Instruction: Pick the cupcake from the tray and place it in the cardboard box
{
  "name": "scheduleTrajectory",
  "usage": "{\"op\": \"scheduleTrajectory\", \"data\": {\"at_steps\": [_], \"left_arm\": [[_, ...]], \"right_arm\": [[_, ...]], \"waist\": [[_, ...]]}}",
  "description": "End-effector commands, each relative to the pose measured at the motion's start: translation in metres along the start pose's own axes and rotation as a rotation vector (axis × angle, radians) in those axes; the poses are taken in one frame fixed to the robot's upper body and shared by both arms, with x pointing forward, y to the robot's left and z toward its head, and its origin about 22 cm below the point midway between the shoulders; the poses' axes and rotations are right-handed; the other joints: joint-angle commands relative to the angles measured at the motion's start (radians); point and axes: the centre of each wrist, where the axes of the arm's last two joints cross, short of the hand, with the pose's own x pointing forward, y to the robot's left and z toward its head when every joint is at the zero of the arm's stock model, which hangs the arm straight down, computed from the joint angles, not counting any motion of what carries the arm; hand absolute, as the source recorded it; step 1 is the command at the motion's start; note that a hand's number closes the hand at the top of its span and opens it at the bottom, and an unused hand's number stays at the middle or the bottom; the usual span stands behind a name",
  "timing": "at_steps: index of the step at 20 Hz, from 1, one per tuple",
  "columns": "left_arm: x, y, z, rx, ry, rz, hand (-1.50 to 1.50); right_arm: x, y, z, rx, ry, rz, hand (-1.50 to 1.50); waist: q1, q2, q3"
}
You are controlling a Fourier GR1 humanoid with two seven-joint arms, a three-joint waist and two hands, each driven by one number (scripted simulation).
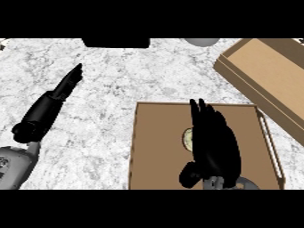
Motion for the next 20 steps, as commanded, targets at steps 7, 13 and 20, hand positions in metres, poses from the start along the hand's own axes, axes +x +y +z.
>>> {"op": "scheduleTrajectory", "data": {"at_steps": [7, 13, 20], "left_arm": [[0.001, 0.012, 0.002, 0.0, -0.016, 0.002, 0.0], [-0.001, 0.002, -0.001, 0.016, 0.002, 0.012, 0.0], [-0.011, 0.001, 0.012, 0.017, 0.002, -0.001, 0.0]], "right_arm": [[0.033, 0.008, -0.023, -0.006, 0.272, 0.145, -1.5], [0.031, 0.021, -0.03, 0.041, 0.301, 0.2, -1.5], [0.021, 0.026, -0.041, 0.044, 0.335, 0.206, -1.5]], "waist": [[-0.002, -0.001, 0.002], [-0.012, -0.001, 0.003], [-0.018, -0.001, 0.003]]}}
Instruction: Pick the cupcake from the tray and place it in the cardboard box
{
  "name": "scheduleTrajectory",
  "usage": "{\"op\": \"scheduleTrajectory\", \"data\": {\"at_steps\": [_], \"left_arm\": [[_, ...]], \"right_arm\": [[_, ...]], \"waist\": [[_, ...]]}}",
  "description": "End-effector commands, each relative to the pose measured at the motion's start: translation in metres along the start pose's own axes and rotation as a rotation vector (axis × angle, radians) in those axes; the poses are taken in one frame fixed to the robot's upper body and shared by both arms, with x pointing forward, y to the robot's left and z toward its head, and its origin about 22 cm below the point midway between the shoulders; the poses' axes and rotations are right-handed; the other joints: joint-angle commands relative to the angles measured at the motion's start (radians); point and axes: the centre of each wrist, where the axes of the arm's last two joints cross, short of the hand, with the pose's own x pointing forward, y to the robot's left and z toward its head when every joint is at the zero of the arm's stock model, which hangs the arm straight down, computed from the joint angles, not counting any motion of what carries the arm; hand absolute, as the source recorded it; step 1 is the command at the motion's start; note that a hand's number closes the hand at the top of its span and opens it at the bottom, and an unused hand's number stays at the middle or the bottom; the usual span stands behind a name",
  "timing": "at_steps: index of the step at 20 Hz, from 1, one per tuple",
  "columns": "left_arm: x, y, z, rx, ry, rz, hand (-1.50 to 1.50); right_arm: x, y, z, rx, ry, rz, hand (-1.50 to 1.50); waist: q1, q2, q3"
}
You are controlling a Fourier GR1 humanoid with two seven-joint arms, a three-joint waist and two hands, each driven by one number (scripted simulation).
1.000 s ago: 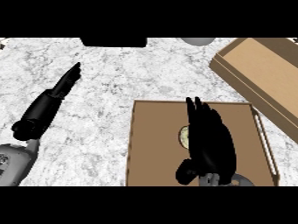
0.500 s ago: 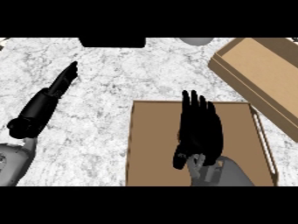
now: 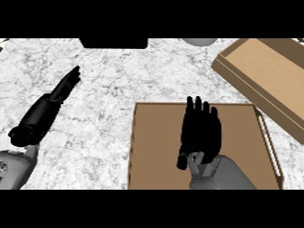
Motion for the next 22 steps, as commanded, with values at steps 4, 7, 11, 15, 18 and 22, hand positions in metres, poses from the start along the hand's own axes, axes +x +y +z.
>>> {"op": "scheduleTrajectory", "data": {"at_steps": [4, 7, 11, 15, 18, 22], "left_arm": [[-0.003, 0.003, -0.011, -0.004, 0.002, 0.012, 0.0], [-0.015, 0.009, 0.012, 0.006, 0.006, 0.017, 0.0], [0.0, 0.003, -0.006, 0.004, -0.011, 0.011, 0.0], [-0.006, 0.004, -0.006, -0.001, -0.002, 0.006, 0.0], [-0.005, -0.002, -0.001, 0.006, -0.008, -0.021, 0.0], [-0.003, -0.004, 0.012, 0.014, 0.004, 0.001, 0.0]], "right_arm": [[0.011, 0.002, 0.009, 0.027, 0.159, 0.005, -1.5], [0.002, 0.003, -0.011, 0.063, 0.169, 0.011, -1.5], [0.006, 0.018, -0.018, 0.071, 0.216, 0.036, -1.5], [0.001, 0.016, -0.023, 0.064, 0.244, 0.041, -1.5], [-0.002, 0.029, -0.014, 0.051, 0.252, 0.045, -1.5], [-0.017, 0.042, -0.027, 0.092, 0.239, 0.015, -1.5]], "waist": [[-0.009, 0.001, 0.001], [-0.003, 0.001, 0.0], [-0.003, 0.002, 0.001], [-0.006, 0.002, 0.0], [-0.009, 0.0, 0.001], [-0.005, 0.001, 0.001]]}}
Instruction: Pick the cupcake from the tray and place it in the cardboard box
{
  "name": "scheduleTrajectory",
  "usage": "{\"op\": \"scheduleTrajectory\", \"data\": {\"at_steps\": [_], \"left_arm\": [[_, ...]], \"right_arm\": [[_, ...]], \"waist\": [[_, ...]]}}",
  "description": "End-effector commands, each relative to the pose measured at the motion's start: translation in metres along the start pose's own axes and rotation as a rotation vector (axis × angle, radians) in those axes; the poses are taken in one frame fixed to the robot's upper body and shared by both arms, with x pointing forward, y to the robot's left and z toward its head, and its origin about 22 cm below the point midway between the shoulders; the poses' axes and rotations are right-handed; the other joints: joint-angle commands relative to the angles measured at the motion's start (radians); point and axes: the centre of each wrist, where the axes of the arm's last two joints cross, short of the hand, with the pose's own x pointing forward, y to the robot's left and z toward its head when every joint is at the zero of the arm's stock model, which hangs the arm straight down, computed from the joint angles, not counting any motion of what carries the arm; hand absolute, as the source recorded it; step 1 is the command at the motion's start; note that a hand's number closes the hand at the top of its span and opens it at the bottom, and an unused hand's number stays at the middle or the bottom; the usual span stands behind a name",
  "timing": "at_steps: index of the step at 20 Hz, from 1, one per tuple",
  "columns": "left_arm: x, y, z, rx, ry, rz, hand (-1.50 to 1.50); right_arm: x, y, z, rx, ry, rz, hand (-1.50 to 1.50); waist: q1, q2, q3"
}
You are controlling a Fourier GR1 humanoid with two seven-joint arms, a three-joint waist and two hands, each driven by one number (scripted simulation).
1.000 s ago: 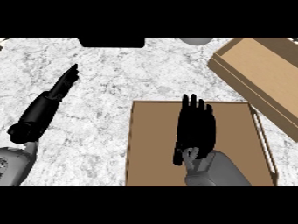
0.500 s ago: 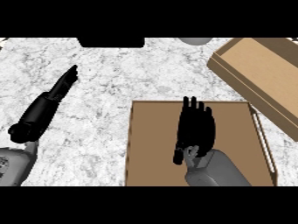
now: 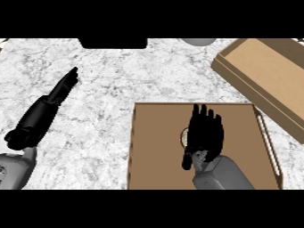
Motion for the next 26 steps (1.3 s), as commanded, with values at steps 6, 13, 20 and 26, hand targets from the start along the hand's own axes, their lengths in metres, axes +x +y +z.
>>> {"op": "scheduleTrajectory", "data": {"at_steps": [6, 13, 20, 26], "left_arm": [[-0.008, 0.01, -0.01, -0.006, 0.002, 0.007, 0.0], [0.001, 0.017, 0.005, -0.003, 0.002, 0.017, 0.0], [0.0, -0.004, -0.001, -0.032, -0.008, 0.025, 0.0], [0.004, -0.003, -0.003, -0.024, -0.025, -0.004, 0.0]], "right_arm": [[0.009, 0.017, -0.012, -0.04, 0.006, 0.065, 1.5], [0.005, 0.024, -0.014, -0.186, -0.05, 0.109, 1.5], [0.022, -0.032, -0.036, -0.222, -0.499, 0.068, 1.5], [0.007, -0.064, -0.074, -0.334, -0.81, 0.031, 1.5]], "waist": [[-0.003, 0.003, 0.0], [0.001, 0.001, 0.0], [0.039, 0.014, 0.002], [0.038, 0.014, 0.002]]}}
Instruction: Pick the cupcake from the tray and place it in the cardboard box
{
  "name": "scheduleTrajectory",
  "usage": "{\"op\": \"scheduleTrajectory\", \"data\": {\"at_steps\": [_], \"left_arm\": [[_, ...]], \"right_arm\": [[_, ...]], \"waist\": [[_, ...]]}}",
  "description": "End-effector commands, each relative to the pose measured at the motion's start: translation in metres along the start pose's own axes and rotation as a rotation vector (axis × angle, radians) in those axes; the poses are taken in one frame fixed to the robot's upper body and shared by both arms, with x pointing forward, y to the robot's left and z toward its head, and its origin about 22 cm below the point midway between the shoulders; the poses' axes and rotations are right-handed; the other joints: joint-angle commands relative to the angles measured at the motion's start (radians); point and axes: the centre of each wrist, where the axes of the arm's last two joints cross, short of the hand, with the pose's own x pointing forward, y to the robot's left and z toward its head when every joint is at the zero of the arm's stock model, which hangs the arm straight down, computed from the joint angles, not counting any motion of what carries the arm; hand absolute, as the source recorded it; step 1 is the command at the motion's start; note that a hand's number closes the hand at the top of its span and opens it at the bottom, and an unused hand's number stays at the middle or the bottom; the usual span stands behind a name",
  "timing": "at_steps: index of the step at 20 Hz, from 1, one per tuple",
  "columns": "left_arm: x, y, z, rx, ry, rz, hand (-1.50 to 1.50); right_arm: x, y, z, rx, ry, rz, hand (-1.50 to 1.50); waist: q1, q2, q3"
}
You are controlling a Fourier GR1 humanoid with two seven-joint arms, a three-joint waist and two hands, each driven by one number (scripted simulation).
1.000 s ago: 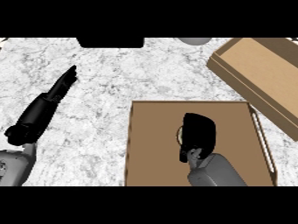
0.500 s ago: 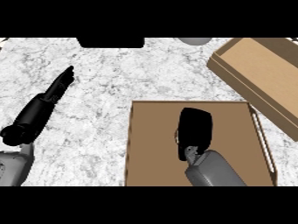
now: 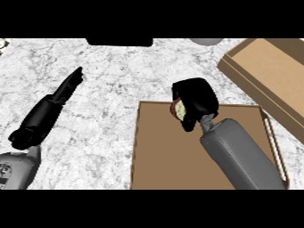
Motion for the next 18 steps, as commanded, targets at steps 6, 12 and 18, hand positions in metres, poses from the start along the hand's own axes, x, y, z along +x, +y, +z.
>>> {"op": "scheduleTrajectory", "data": {"at_steps": [6, 12, 18], "left_arm": [[0.0, 0.005, -0.006, 0.021, 0.023, -0.009, 0.0], [-0.012, 0.011, 0.005, 0.032, 0.037, -0.001, 0.0], [0.001, 0.014, -0.006, 0.018, 0.01, -0.008, 0.0]], "right_arm": [[-0.011, -0.083, -0.021, -0.243, -0.23, 0.037, 1.5], [-0.039, -0.131, -0.025, -0.483, 0.043, -0.19, 1.5], [-0.101, -0.166, -0.037, -0.557, 0.258, -0.241, 1.5]], "waist": [[-0.037, -0.015, -0.002], [-0.043, -0.016, -0.002], [-0.027, -0.009, -0.002]]}}
